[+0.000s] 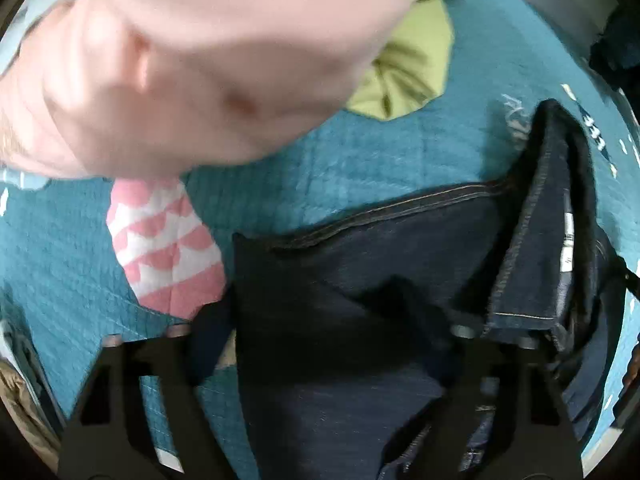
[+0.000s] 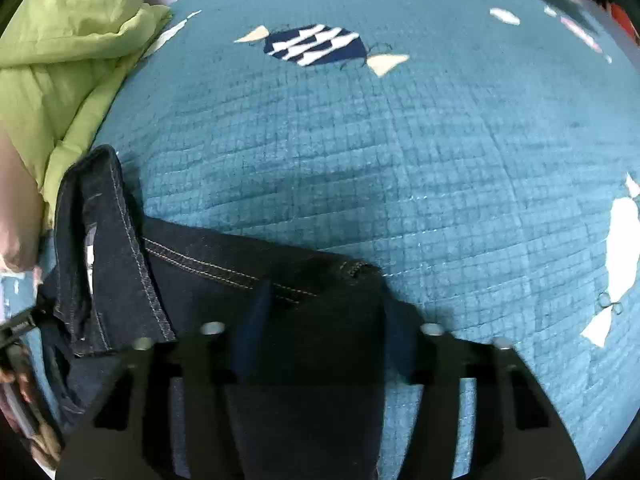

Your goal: Fold large clothes

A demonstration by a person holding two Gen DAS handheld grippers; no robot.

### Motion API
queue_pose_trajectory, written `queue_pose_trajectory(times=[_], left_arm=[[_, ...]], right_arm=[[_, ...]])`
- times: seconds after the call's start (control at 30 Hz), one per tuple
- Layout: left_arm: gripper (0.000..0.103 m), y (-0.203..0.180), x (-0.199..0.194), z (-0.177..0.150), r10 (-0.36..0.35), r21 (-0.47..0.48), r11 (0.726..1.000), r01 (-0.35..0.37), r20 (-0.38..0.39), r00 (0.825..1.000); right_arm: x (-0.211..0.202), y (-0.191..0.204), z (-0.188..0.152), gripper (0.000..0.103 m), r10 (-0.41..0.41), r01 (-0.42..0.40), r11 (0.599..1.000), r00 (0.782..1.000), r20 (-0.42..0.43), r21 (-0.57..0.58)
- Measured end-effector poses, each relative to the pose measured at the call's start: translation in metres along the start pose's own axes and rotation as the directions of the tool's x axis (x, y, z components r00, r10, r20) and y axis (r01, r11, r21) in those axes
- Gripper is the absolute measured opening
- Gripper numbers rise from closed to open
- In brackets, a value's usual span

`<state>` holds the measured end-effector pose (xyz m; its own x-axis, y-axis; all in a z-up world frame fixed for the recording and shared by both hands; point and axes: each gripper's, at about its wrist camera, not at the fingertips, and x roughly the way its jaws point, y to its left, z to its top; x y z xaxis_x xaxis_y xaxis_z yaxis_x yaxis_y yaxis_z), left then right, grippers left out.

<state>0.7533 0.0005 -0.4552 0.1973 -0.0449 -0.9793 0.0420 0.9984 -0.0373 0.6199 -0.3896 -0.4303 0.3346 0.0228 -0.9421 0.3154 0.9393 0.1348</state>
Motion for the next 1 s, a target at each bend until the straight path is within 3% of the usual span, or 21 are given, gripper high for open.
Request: queue_pose_trajectory(times=[0.07, 0.13, 0.23, 0.4, 0.5, 0.63, 0.83, 1.0], left_arm=[[0.045, -0.004, -0.005, 0.001, 0.035, 0.01, 0.999, -0.035, 0.013, 0.999], [0.023, 0.003, -0.012, 0.001, 0.048, -0.033, 0.998, -0.047, 0.036, 0.998], [0.015, 0.004, -0.025, -0.004, 0.027, -0.03, 0.999, -0.025, 0.082, 0.996], [0.01, 0.005, -0.074, -0.027, -0.06, 0.013, 0.998, 0.058, 0.217, 0.974], [0.01, 0.003, -0.115, -0.054, -0.084, 0.056, 0.996, 0.07, 0.315, 0.945], [0.01, 0.005, -0.157, -0.094, -0.128, 0.065, 0.992, 0.111, 0.382, 0.915], [0.009, 0.015, -0.214, -0.179, -0.177, 0.098, 0.984, 0.149, 0.436, 0.882], [0.009, 0.03, -0.234, -0.27, -0.216, 0.061, 0.976, 0.21, 0.424, 0.879]], right_arm=[[-0.007, -0.002, -0.005, 0.012, -0.004, 0.005, 1.0, 0.999, 0.033, -0.029], [-0.017, -0.001, -0.011, 0.01, 0.01, -0.005, 0.998, 0.997, 0.072, -0.06], [-0.042, 0.0, -0.019, 0.01, 0.049, -0.039, 0.997, 0.988, 0.145, -0.07], [-0.095, 0.01, -0.036, 0.009, 0.133, -0.105, 0.987, 0.96, 0.248, -0.126], [-0.126, 0.01, -0.05, 0.009, 0.168, -0.134, 0.983, 0.939, 0.301, -0.129], [-0.166, 0.006, -0.075, 0.009, 0.219, -0.187, 0.974, 0.916, 0.337, -0.124], [-0.236, -0.003, -0.147, 0.008, 0.256, -0.201, 0.963, 0.893, 0.371, -0.18], [-0.272, -0.023, -0.233, 0.008, 0.276, -0.226, 0.958, 0.895, 0.35, -0.179]])
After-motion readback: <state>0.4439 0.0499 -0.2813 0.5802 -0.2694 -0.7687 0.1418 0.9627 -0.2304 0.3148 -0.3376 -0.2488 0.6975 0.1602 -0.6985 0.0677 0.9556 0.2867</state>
